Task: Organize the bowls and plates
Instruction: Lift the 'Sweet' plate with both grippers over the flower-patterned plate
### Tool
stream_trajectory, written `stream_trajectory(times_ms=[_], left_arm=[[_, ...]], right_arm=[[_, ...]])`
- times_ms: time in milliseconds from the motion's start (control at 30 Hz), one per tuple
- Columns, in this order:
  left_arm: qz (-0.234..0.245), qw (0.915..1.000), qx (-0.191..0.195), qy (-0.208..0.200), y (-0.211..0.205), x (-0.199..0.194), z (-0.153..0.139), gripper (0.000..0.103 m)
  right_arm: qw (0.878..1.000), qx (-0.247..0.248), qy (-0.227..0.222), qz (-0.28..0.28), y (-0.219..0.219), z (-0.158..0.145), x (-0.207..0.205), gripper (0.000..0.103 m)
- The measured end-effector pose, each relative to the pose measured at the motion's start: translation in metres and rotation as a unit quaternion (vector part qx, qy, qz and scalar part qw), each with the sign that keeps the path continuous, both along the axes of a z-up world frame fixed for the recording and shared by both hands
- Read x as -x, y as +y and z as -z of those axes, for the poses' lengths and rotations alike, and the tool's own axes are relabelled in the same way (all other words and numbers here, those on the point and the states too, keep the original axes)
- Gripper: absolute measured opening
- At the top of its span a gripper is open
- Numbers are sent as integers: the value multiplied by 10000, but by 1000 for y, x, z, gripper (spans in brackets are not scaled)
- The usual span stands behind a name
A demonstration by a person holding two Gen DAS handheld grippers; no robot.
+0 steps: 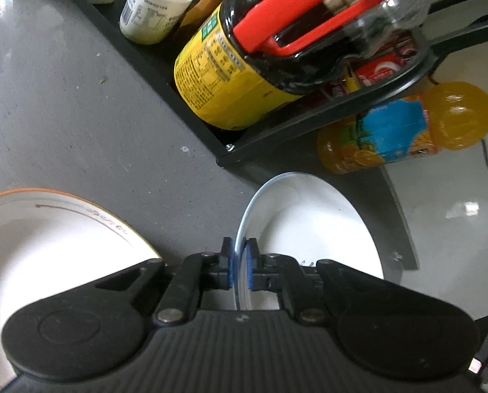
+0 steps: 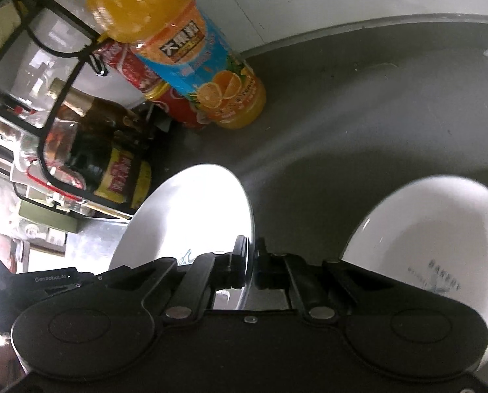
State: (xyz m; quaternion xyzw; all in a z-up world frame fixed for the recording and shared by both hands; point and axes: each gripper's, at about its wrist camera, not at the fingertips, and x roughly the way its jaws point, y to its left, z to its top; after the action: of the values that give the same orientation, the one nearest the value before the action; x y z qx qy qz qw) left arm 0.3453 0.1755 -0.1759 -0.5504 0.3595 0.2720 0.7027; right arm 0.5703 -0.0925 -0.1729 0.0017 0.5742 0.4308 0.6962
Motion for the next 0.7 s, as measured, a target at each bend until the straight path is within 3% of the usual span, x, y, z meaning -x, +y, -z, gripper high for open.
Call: stream_trajectory(times_ms=[333, 700], left_arm=[[568, 9980, -248, -133, 2, 57, -29, 3], [791, 9962, -348, 32, 9, 118, -28, 3]], right_arm=[[9999, -108, 2, -27, -4, -19, 61, 5], [10000, -90, -28, -23, 6, -14, 128, 5]])
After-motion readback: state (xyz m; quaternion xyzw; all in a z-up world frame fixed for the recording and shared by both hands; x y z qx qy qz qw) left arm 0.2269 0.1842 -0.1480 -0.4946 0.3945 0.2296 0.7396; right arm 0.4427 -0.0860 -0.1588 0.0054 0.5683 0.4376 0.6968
